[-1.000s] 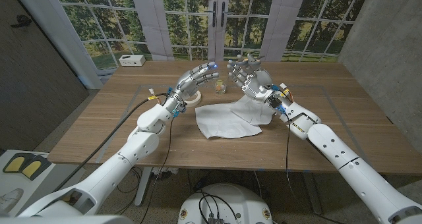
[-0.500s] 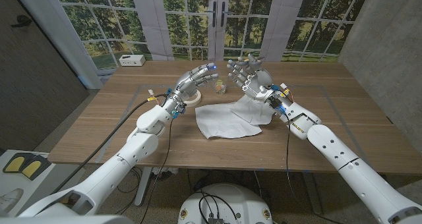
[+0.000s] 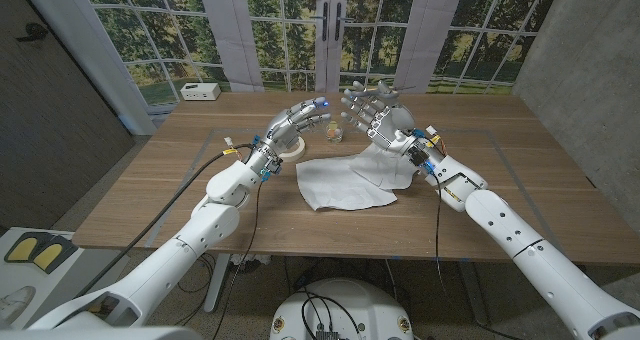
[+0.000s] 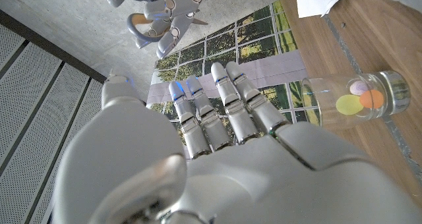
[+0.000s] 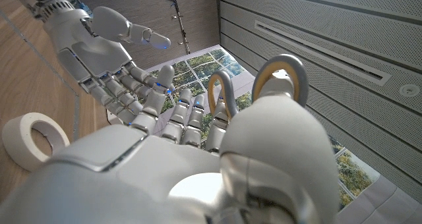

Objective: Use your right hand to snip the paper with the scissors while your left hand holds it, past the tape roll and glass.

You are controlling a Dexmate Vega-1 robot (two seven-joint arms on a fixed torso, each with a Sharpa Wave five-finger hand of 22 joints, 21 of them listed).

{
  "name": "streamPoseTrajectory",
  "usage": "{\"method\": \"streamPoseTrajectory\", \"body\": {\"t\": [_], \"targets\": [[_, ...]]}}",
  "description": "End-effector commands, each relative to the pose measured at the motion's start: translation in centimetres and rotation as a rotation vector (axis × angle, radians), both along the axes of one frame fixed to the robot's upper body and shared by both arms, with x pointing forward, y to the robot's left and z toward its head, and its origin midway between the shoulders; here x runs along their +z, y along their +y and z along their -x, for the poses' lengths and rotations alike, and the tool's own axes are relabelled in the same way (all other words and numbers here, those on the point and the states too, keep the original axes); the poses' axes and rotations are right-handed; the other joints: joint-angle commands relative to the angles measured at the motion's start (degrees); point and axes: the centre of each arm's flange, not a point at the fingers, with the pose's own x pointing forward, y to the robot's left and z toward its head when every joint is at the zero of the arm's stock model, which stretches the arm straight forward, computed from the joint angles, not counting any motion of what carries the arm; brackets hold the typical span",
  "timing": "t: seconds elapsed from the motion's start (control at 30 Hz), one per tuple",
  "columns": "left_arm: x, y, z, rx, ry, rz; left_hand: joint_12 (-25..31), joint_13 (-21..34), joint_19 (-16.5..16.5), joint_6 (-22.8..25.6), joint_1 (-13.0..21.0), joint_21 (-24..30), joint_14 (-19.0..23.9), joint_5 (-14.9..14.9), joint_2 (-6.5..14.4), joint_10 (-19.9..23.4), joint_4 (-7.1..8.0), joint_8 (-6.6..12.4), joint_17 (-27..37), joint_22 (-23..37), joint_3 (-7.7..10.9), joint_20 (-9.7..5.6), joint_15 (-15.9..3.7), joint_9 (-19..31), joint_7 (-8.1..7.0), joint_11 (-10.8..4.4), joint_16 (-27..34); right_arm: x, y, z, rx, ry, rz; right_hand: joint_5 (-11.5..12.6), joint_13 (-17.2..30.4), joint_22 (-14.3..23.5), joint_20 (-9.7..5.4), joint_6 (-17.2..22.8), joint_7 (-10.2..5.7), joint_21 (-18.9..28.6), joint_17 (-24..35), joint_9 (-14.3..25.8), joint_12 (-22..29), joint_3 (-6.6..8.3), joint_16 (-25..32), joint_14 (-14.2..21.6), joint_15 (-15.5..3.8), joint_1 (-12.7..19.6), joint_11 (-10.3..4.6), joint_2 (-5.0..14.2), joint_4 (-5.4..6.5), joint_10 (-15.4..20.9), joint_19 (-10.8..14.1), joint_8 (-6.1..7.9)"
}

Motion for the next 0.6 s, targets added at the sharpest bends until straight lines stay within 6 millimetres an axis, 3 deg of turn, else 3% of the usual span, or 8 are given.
{"method": "streamPoseTrajectory", "body": {"t": [0.03,0.07,0.1,0.17,0.43,0.5,0.57,0.6], "targets": [[-0.23,-0.15,0.28,-0.004,0.0,-0.005,0.21,0.1,0.35,0.76,0.13,-0.13,0.65,0.26,0.7,0.7,-0.05,0.34,0.11,0.07,-0.45,-0.82,-7.78,-0.03,0.2,0.01,0.31,0.06,-0.14,0.26,-0.026,-0.026,0.032,0.6,-0.02,0.0,-0.23,4.85,-0.09,-1.14,-0.02,-0.99,-0.12,0.14,-1.11,0.19,-0.1,0.35,-0.29,0.83,-0.3,0.98,0.19,2.42],[-0.23,-0.15,0.28,-0.004,0.0,-0.005,0.21,0.09,0.39,0.8,0.13,-0.11,0.67,0.26,0.71,0.73,-0.06,0.34,0.11,0.07,-0.46,-0.84,-7.78,-0.03,0.2,0.01,0.31,0.06,-0.14,0.26,-0.028,-0.023,0.033,0.82,-0.03,0.04,-1.72,8.53,0.03,-1.27,0.02,-1.37,0.39,0.69,-1.03,2.14,-1.0,1.31,-0.39,1.54,-0.78,2.94,1.69,3.72],[-0.24,-0.15,0.32,-0.003,-0.001,-0.006,0.22,0.09,0.37,0.83,0.14,-0.12,0.7,0.26,0.71,0.77,-0.05,0.34,0.11,0.07,-0.47,-0.84,-7.78,-0.03,0.2,0.01,0.32,0.02,-0.1,0.14,-0.014,-0.027,0.033,0.83,-0.04,0.05,-2.01,10.32,0.53,-1.44,0.0,-1.5,0.65,0.77,-1.16,2.69,-1.4,1.58,-0.74,1.58,-0.97,3.91,2.06,4.33],[-0.2,-0.15,0.39,-0.002,-0.004,-0.007,0.24,0.09,0.43,0.98,0.16,-0.1,0.79,0.27,0.74,0.93,-0.05,0.36,0.11,0.07,-0.51,-0.85,-7.78,-0.04,0.2,0.02,0.32,-0.01,-0.09,0.18,-0.027,-0.023,0.032,0.81,-0.06,0.05,-2.11,10.74,1.49,-1.52,0.0,-1.61,0.64,0.72,-1.28,2.91,-1.5,1.58,-0.82,1.51,-1.02,4.09,2.43,4.41],[0.04,-0.33,0.78,0.003,-0.023,-0.021,0.28,0.08,0.38,1.39,0.22,-0.15,1.14,0.3,0.8,1.4,-0.03,0.35,0.09,0.06,-0.68,-0.84,-7.77,-0.06,0.19,-0.01,0.32,0.08,0.13,0.08,-0.002,-0.024,0.014,0.68,-0.1,0.04,-2.94,11.88,1.76,-1.55,0.02,-1.89,0.88,0.74,-1.45,4.15,-2.19,1.7,-1.43,1.64,-1.12,5.44,4.12,4.61],[0.06,-0.29,0.75,0.007,-0.021,-0.02,0.29,0.07,0.38,1.49,0.22,-0.15,1.21,0.31,0.81,1.5,-0.02,0.34,0.09,0.06,-0.73,-0.84,-7.77,-0.06,0.18,-0.02,0.31,0.09,0.17,0.06,-0.006,-0.022,0.011,0.6,-0.12,0.03,-2.77,12.38,0.62,-1.81,0.01,-1.96,0.78,0.7,-1.73,4.1,-1.74,1.66,-1.52,1.65,-1.12,5.48,4.1,4.72],[0.06,-0.26,0.73,0.007,-0.019,-0.021,0.29,0.07,0.4,1.52,0.22,-0.15,1.24,0.31,0.81,1.53,-0.02,0.34,0.08,0.06,-0.74,-0.85,-7.77,-0.07,0.18,-0.02,0.31,0.03,0.22,0.02,-0.004,-0.012,0.006,0.48,-0.12,-0.01,-2.57,12.01,0.36,-2.24,-0.01,-1.87,1.53,0.74,-2.08,4.5,-1.75,1.74,-2.92,1.82,-1.17,7.88,4.27,4.57],[0.06,-0.26,0.73,0.008,-0.019,-0.023,0.29,0.07,0.42,1.57,0.22,-0.14,1.27,0.31,0.82,1.57,-0.01,0.34,0.08,0.06,-0.76,-0.89,-7.76,-0.07,0.18,-0.02,0.31,-0.02,0.29,0.0,-0.002,-0.007,0.004,0.34,-0.17,-0.04,-2.1,13.31,0.5,-2.88,-0.04,-1.5,2.14,0.75,-2.55,4.72,-1.65,1.84,-2.91,1.91,-1.24,10.06,3.99,5.24]]}}
